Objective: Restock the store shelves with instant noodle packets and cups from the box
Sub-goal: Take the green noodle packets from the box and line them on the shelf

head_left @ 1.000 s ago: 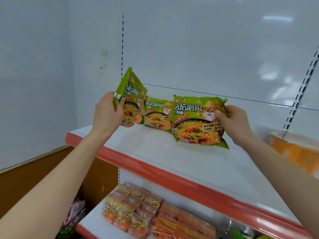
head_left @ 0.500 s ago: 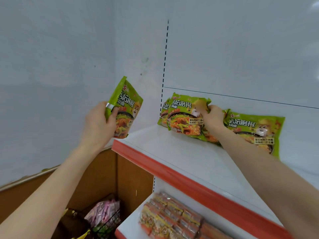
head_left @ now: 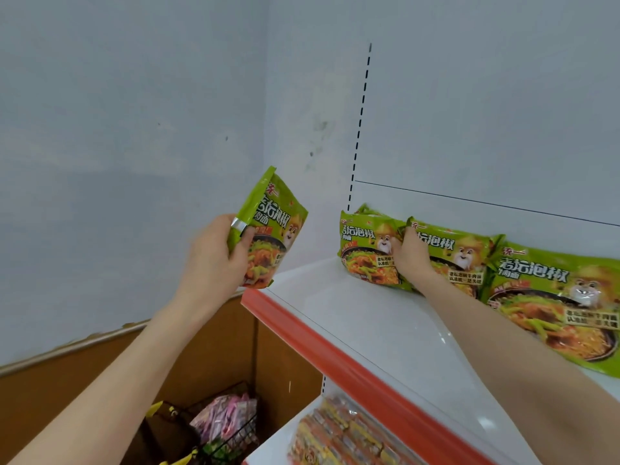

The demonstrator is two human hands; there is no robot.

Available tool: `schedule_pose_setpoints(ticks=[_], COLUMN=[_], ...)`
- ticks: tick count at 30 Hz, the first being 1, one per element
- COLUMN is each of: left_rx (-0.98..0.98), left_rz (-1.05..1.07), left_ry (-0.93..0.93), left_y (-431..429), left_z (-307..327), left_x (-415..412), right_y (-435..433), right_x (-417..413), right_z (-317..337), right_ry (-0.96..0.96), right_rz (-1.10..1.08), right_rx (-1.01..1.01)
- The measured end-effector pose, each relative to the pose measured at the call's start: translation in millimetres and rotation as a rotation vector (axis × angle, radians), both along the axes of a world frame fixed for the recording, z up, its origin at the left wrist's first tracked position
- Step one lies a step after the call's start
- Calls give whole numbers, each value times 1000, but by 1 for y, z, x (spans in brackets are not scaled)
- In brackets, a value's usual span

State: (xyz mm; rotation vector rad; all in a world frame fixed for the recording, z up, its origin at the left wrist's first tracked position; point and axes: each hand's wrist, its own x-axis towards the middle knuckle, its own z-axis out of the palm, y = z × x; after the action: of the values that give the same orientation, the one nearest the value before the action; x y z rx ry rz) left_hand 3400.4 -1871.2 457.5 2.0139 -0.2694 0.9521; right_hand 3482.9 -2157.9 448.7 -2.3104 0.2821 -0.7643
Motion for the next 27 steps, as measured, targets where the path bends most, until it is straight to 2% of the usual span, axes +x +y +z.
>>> schedule_pose_setpoints(ticks=[5,12,19,21,23,25,27], left_rx=[8,26,54,57,27,-21,-52], left_rz=[5,11,-23,-58,-127,-261,-428], left_ry=[-21,-31,-20,-1,24,60,113], left_y=[-8,-14,-17,-19,-21,-23,-29], left_z=[1,-1,1,4,7,10,12], left_x=[1,-3,-10,-13,-15,-17,-20], right_y=[-17,-8,-21,-25,-27,-22,-12], right_x=[-2,16,14,-2,-25,-55,-87], right_z=[6,-2,10,20,35,53,69], right_ry=[175,61,124,120,24,-124,-186], right_rz=[-56,-66,0,15,37,168,387], right_rx=[-363,-153,-87,-126,-216,-179,-113])
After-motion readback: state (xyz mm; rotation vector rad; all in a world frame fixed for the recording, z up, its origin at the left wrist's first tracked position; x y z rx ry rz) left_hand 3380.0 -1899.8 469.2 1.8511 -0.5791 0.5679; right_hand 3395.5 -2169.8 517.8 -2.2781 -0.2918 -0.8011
